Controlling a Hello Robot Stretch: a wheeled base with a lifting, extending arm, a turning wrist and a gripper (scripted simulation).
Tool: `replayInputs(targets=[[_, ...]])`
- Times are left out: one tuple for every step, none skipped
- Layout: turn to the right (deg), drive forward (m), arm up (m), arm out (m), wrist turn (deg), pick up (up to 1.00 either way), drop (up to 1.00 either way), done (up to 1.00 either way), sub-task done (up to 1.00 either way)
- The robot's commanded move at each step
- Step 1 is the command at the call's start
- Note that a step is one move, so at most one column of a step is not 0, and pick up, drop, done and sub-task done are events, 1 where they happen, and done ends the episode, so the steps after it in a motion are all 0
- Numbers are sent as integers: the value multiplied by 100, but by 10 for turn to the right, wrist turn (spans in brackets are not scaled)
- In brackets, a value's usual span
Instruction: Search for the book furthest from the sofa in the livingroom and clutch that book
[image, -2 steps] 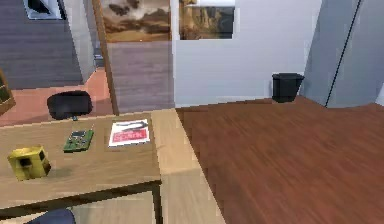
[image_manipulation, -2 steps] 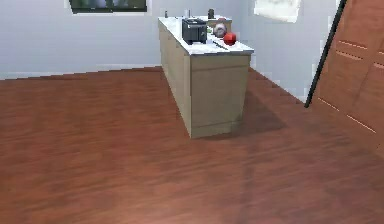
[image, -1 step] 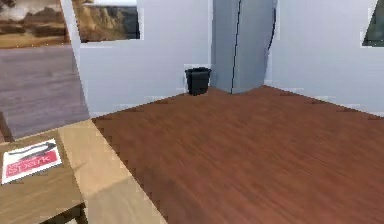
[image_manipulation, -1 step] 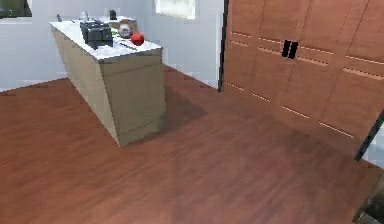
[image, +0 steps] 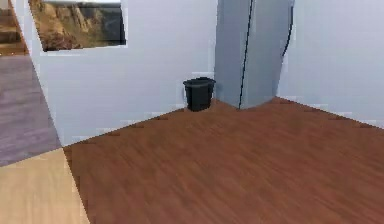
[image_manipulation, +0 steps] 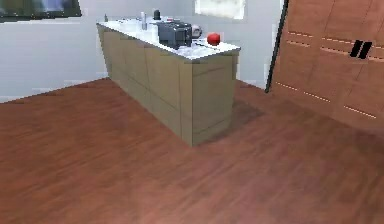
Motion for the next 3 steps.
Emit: replayInputs(targets=[[-360,0,0,0,0,0,0,0,0],[0,100,0,0,0,0,0,0,0],[-60,0,0,0,0,0,0,0,0]])
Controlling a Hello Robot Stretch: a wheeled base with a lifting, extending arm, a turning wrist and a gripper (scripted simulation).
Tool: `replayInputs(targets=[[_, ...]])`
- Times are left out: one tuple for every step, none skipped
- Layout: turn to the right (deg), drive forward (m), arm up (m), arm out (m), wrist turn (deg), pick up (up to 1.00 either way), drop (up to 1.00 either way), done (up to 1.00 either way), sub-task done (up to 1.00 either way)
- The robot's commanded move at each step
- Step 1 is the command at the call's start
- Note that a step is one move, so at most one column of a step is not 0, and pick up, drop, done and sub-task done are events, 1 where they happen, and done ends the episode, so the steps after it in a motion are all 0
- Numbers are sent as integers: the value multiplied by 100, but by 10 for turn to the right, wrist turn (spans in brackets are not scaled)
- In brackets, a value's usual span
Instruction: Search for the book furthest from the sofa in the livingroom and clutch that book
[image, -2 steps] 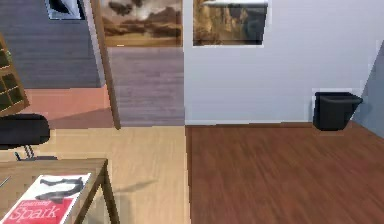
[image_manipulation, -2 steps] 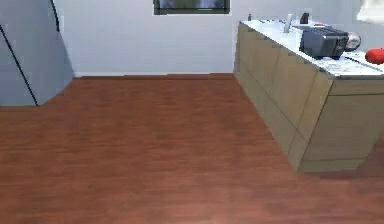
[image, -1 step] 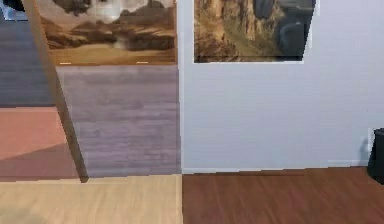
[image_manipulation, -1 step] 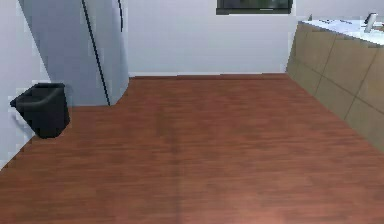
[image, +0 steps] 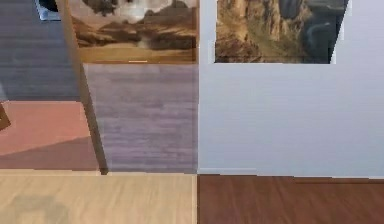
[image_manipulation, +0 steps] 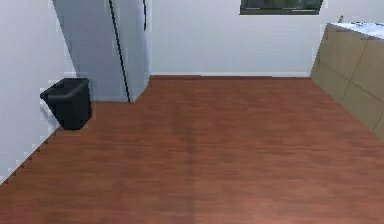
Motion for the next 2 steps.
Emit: replayInputs(targets=[[0,20,0,0,0,0,0,0,0],[-450,0,0,0,0,0,0,0,0]])
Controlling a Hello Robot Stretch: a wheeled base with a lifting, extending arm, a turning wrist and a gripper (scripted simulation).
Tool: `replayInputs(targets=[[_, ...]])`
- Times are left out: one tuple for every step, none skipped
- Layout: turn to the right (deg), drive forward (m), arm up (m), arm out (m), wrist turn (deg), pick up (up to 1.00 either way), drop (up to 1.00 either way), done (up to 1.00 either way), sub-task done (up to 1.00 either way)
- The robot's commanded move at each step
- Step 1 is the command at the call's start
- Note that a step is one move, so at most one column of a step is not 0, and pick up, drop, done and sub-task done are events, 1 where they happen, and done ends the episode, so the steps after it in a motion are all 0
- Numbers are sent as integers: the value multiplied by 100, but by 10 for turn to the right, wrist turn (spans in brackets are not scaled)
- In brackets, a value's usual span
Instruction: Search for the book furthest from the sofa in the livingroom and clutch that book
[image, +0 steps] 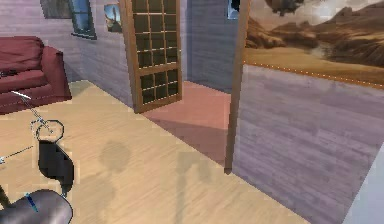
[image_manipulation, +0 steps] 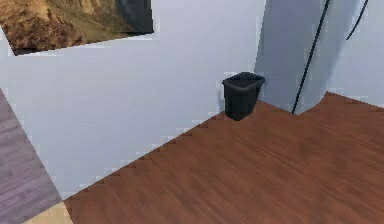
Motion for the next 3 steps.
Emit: replayInputs(targets=[[-30,0,0,0,0,0,0,0,0],[0,100,0,0,0,0,0,0,0],[-300,0,0,0,0,0,0,0,0]])
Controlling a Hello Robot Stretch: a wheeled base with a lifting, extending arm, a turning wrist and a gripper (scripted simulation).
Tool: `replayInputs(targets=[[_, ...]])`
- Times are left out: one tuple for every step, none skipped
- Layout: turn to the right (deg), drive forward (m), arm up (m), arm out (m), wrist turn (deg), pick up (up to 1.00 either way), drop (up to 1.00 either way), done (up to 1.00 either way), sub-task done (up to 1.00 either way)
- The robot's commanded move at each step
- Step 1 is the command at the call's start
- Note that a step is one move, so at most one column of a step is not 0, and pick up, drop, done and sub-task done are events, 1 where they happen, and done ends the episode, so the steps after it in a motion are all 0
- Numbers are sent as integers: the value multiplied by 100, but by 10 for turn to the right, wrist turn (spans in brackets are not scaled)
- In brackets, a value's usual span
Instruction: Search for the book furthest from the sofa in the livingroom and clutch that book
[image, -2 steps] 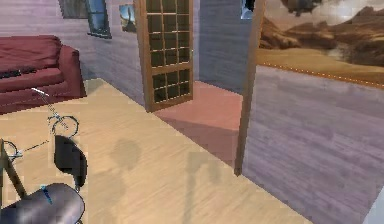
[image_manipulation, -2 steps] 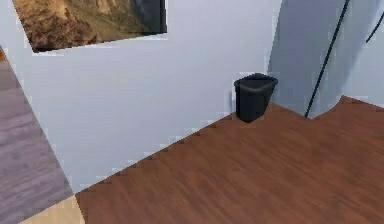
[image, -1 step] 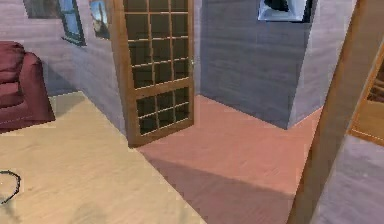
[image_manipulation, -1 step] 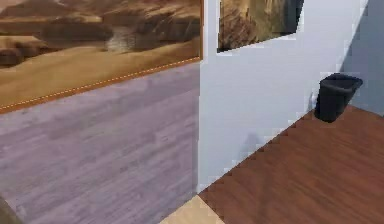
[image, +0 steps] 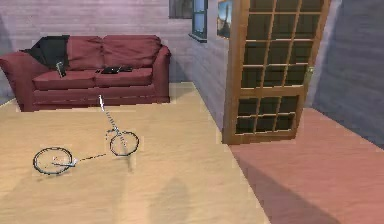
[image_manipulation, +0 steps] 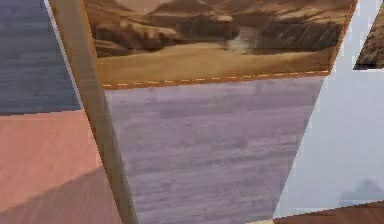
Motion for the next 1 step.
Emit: replayInputs(targets=[[0,100,0,0,0,0,0,0,0]])
